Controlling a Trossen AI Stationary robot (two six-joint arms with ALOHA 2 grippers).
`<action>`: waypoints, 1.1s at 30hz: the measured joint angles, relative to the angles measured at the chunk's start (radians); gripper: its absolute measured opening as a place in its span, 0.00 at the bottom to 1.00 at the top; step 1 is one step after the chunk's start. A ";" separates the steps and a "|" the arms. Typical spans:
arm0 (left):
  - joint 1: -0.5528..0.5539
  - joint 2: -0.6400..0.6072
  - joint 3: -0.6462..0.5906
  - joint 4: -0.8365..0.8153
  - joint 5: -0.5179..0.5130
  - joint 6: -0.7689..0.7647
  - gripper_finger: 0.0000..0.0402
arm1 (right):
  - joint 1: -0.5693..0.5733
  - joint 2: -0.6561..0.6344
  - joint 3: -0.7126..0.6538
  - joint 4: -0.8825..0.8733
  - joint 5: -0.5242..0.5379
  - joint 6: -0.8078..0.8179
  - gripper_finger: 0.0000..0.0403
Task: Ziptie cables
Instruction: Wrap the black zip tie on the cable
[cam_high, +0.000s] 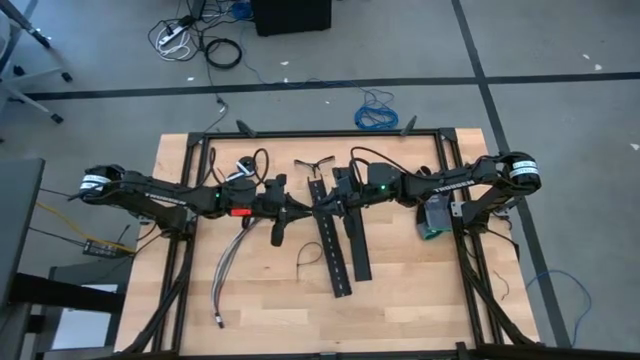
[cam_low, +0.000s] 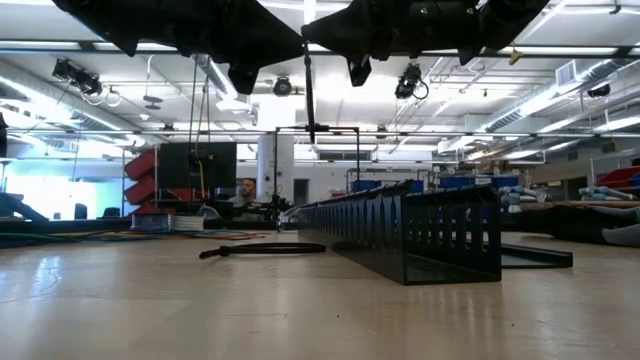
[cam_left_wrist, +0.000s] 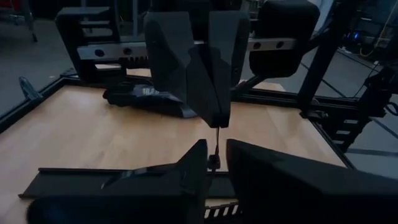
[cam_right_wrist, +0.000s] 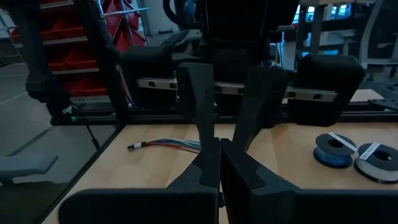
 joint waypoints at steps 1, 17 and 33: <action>0.000 0.000 0.000 -0.001 0.000 0.000 0.18 | 0.000 0.000 0.000 0.000 0.000 0.000 0.00; 0.001 0.000 0.000 0.035 -0.010 -0.012 0.31 | -0.004 0.000 0.000 0.004 0.000 -0.002 0.00; 0.001 0.001 0.000 0.062 -0.032 -0.032 0.29 | -0.004 0.000 0.000 0.045 0.000 -0.001 0.00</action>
